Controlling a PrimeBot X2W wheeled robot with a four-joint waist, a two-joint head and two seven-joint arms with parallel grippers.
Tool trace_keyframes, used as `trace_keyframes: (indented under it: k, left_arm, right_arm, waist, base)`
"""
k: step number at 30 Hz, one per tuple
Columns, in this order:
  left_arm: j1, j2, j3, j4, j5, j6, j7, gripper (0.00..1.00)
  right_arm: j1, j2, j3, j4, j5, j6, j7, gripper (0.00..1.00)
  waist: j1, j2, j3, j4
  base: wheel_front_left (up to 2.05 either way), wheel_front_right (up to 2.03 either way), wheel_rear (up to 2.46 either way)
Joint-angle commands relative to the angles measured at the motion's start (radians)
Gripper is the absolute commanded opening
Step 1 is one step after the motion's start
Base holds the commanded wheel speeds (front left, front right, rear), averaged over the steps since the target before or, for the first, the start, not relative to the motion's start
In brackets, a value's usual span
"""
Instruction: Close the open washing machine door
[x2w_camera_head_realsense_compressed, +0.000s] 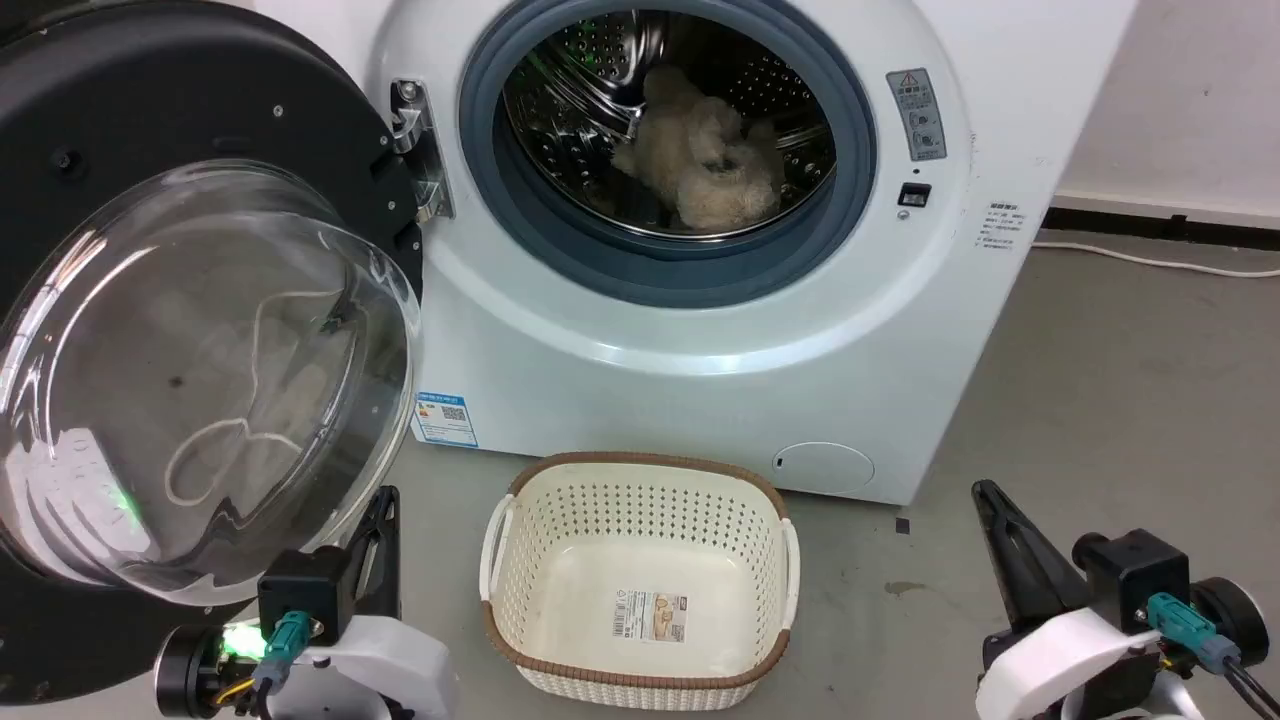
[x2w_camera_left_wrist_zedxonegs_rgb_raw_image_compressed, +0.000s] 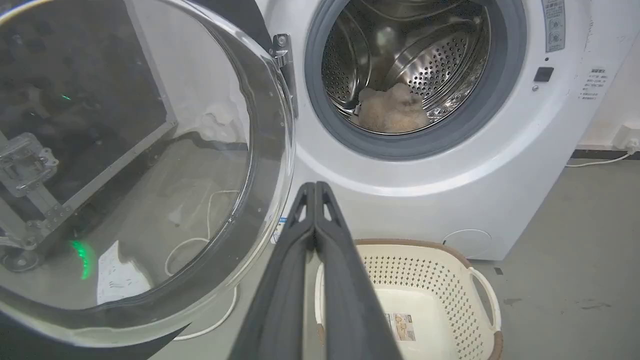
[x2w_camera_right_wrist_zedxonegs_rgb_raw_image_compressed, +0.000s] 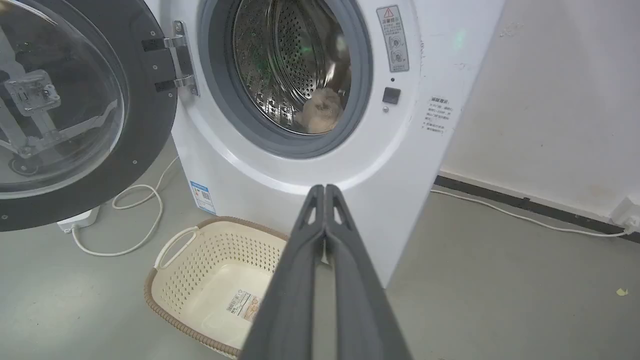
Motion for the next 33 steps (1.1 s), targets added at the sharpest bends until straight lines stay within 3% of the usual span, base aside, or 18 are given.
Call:
trace_keyframes:
  k: [1, 19, 20, 33]
  left_arm:
    - [0.014, 0.000, 0.001, -0.004, 0.003, 0.003, 0.000, 0.00]
    - [0.014, 0.000, 0.001, -0.004, 0.003, 0.003, 0.000, 0.00]
    - [0.000, 0.000, 0.000, 0.000, 0.000, 0.000, 0.000, 1.00]
    - [0.001, 0.000, -0.012, 0.004, -0.004, 0.003, -0.021, 1.00]
  right_arm:
    - [0.018, 0.004, -0.001, -0.005, -0.008, 0.001, 0.000, 0.00]
    - [0.018, 0.004, -0.001, -0.005, -0.008, 0.001, 0.000, 0.00]
    - [0.000, 0.000, 0.000, 0.000, 0.000, 0.000, 0.000, 1.00]
    - [0.006, -0.001, -0.012, 0.005, 0.023, 0.000, -0.020, 1.00]
  waist:
    - [0.0000, -0.0001, 0.000, 0.000]
    - [0.0000, -0.0001, 0.000, 0.000]
    - [0.0000, -0.0001, 0.000, 0.000]
    - [0.0000, -0.0001, 0.000, 0.002]
  base:
    - [0.00, 0.00, 0.00]
    - [0.00, 0.00, 0.00]
    - [0.00, 0.00, 0.00]
    - [0.00, 0.00, 0.00]
